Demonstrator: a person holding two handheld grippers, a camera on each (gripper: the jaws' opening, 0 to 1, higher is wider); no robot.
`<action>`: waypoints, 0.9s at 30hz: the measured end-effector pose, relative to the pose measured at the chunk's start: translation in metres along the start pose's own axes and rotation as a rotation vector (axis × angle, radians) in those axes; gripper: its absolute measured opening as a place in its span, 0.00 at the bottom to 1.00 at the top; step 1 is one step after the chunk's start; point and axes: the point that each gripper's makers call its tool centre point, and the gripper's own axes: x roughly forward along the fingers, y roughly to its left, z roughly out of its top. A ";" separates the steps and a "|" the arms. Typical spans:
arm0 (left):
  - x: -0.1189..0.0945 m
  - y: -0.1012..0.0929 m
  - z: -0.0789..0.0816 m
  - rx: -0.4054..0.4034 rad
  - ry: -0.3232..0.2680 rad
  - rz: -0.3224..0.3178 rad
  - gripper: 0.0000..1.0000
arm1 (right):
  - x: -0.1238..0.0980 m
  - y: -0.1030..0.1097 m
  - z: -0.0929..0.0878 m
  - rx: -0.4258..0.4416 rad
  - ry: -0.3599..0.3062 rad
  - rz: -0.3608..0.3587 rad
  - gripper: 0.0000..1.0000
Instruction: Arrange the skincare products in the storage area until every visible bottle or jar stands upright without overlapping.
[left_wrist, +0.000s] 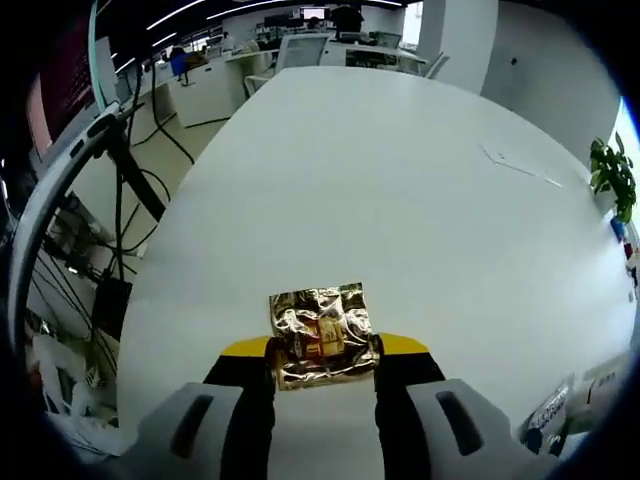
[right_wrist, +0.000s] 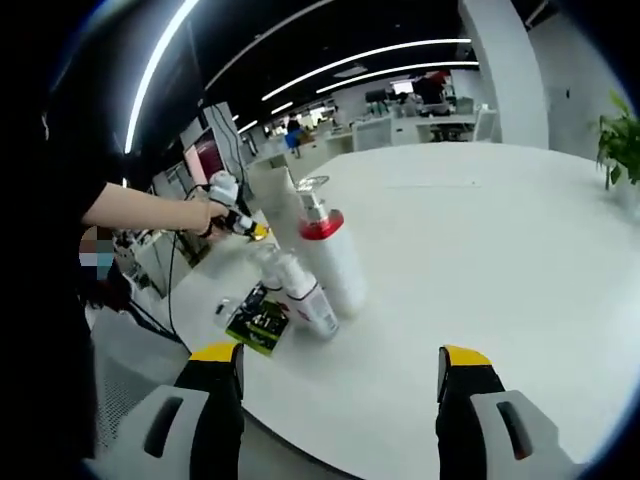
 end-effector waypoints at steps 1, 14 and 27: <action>-0.008 -0.004 -0.003 0.014 -0.002 -0.001 0.34 | 0.000 0.001 0.000 -0.001 0.000 0.002 0.81; -0.035 -0.014 0.021 0.163 -0.084 -0.071 0.34 | 0.000 0.005 0.003 -0.014 -0.015 0.020 0.82; -0.063 -0.023 0.030 0.376 -0.116 -0.145 0.34 | -0.002 0.011 0.008 -0.048 -0.039 0.042 0.84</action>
